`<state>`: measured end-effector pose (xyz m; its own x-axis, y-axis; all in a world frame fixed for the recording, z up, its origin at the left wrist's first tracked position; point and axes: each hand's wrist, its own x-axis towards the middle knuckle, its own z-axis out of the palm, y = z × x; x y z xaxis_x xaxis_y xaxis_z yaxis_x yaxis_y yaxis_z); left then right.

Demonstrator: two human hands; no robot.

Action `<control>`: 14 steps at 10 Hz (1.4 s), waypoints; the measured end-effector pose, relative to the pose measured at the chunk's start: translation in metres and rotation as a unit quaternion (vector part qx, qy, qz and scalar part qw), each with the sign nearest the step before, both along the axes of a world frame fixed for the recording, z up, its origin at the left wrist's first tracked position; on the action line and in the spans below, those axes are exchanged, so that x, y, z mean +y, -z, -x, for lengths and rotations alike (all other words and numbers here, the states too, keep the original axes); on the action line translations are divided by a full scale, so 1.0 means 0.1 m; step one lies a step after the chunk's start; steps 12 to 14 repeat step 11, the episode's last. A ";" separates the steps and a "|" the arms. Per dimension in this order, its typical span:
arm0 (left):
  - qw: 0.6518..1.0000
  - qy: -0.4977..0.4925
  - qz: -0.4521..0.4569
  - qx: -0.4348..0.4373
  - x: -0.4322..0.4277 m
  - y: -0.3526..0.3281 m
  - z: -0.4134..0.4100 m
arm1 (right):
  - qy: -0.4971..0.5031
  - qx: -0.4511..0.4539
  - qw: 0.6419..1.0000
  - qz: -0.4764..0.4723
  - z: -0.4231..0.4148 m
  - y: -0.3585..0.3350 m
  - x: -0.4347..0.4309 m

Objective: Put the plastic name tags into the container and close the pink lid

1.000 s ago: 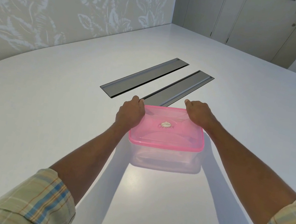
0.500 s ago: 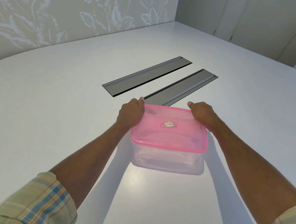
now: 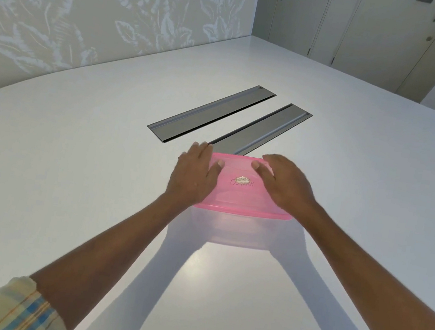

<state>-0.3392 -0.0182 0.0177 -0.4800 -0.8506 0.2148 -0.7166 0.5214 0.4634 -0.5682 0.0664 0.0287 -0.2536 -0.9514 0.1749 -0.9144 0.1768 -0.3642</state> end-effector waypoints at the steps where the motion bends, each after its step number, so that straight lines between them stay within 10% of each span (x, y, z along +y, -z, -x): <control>1: 0.998 0.027 -0.025 -0.049 0.05 0.03 0.01 | -0.011 0.010 1.000 -0.025 -0.09 0.06 0.10; 14: 0.998 -0.053 0.027 -0.009 0.38 -0.16 -0.30 | 0.017 0.050 0.999 -0.006 -0.29 -0.11 0.28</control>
